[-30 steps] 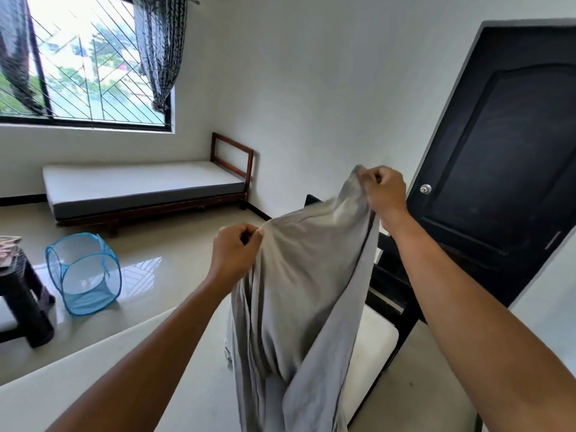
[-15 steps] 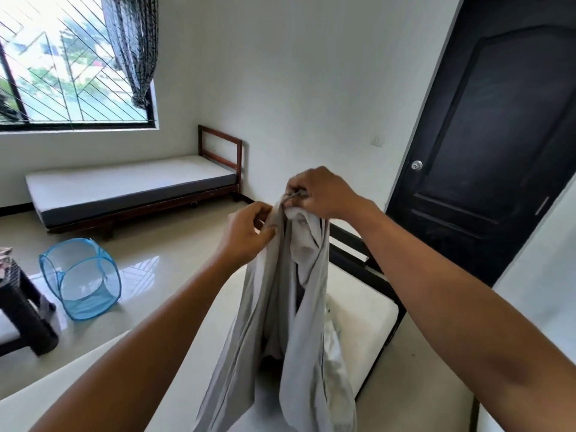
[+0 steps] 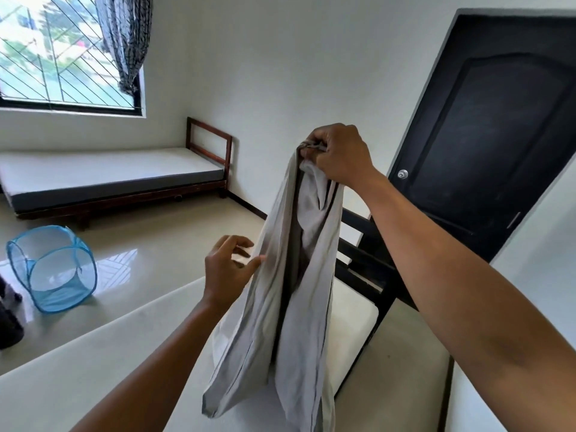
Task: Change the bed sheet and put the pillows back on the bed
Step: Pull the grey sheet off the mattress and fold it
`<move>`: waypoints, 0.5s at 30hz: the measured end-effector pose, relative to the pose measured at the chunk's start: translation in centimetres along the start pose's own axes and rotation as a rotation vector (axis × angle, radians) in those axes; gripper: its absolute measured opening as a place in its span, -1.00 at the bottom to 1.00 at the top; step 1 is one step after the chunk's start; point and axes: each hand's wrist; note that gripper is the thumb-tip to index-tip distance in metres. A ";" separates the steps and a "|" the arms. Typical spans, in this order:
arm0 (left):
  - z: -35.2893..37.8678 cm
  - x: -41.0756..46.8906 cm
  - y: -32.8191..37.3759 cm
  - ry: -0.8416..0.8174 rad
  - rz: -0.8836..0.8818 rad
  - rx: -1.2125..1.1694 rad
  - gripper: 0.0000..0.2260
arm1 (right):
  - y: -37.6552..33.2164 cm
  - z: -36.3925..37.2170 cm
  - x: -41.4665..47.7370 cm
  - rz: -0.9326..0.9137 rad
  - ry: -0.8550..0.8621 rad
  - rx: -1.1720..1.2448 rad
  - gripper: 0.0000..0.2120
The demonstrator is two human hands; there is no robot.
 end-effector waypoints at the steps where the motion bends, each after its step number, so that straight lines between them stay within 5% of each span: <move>1: 0.4 0.0 0.2 -0.002 -0.023 -0.029 -0.71 | 0.0 0.0 0.0 0.003 -0.014 0.006 -0.86; 7: 2.6 -0.1 0.7 -0.137 -0.158 -0.136 -0.64 | 0.5 -0.1 0.0 0.006 -0.039 0.004 -0.86; 12: 1.6 -0.7 0.2 0.076 -0.069 -0.028 -0.72 | 1.9 0.1 -0.1 0.021 -0.051 0.031 -0.86; 15: 0.9 -1.5 0.0 0.127 0.140 0.066 -0.81 | 2.6 0.2 0.1 0.016 -0.050 0.046 -0.89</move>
Point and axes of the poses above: each hand's wrist, its own x-axis towards the middle knuckle, its own z-axis out of the palm, y = z × x, and after that the axes turned 15 degrees about z, right-handed
